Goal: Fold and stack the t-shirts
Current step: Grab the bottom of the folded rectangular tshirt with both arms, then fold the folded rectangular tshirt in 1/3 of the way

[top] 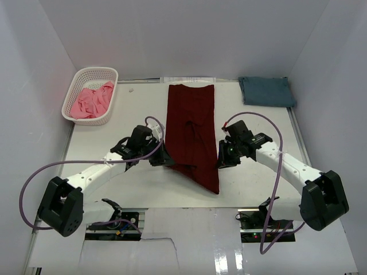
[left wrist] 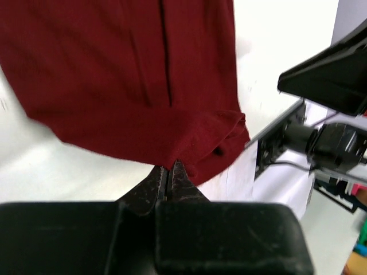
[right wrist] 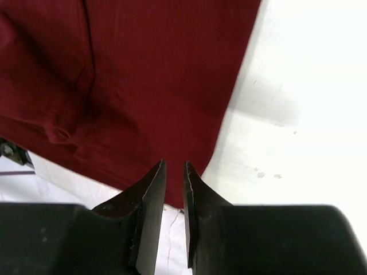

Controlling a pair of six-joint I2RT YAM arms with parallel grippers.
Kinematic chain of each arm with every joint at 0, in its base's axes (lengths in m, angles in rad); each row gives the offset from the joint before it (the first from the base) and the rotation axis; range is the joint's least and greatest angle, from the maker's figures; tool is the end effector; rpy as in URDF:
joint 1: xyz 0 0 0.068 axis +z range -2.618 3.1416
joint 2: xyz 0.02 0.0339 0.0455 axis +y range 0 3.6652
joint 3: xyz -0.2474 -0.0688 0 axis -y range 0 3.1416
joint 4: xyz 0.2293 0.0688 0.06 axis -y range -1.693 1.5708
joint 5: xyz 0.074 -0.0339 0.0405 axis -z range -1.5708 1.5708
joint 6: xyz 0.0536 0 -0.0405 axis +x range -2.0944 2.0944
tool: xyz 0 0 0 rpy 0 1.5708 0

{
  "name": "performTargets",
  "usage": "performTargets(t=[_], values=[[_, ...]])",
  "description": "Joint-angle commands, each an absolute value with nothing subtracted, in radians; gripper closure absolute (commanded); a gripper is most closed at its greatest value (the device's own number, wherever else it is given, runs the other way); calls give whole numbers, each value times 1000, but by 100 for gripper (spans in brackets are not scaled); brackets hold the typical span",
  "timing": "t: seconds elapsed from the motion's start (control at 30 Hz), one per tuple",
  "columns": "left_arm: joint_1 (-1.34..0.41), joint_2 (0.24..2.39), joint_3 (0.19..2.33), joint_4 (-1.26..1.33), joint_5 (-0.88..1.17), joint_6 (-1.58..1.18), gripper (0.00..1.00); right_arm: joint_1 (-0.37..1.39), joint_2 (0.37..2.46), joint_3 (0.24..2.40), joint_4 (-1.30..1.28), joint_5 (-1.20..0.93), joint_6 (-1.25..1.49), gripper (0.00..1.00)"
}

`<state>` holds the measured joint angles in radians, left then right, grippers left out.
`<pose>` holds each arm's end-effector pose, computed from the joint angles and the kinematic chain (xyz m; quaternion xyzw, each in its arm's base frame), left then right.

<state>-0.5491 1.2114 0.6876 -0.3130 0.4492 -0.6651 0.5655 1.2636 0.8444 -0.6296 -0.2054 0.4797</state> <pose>0.1955 -0.1469 0.1916 0.0270 0.9131 -0.3703 0.1687 0.1986 0.1390 0.2012 -0.0676 0.9590 0.2139 0.1730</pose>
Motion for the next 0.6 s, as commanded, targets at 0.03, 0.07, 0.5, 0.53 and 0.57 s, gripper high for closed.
performTargets(t=[0.03,0.07,0.5,0.53,0.57], values=[[-528,1292,781,-293,439,-629,100,548,1315,887,-657,-262,410,69],[-528,1293,767,-284,458,-638,100,549,1315,873,-657,-259,417,58],[-529,1100,531,-255,520,-712,100,554,1105,520,-532,-367,601,43],[-531,1092,508,-262,523,-715,100,558,1077,494,-487,-389,647,43],[-532,1089,499,-265,528,-716,100,566,1065,441,-463,-402,667,43]])
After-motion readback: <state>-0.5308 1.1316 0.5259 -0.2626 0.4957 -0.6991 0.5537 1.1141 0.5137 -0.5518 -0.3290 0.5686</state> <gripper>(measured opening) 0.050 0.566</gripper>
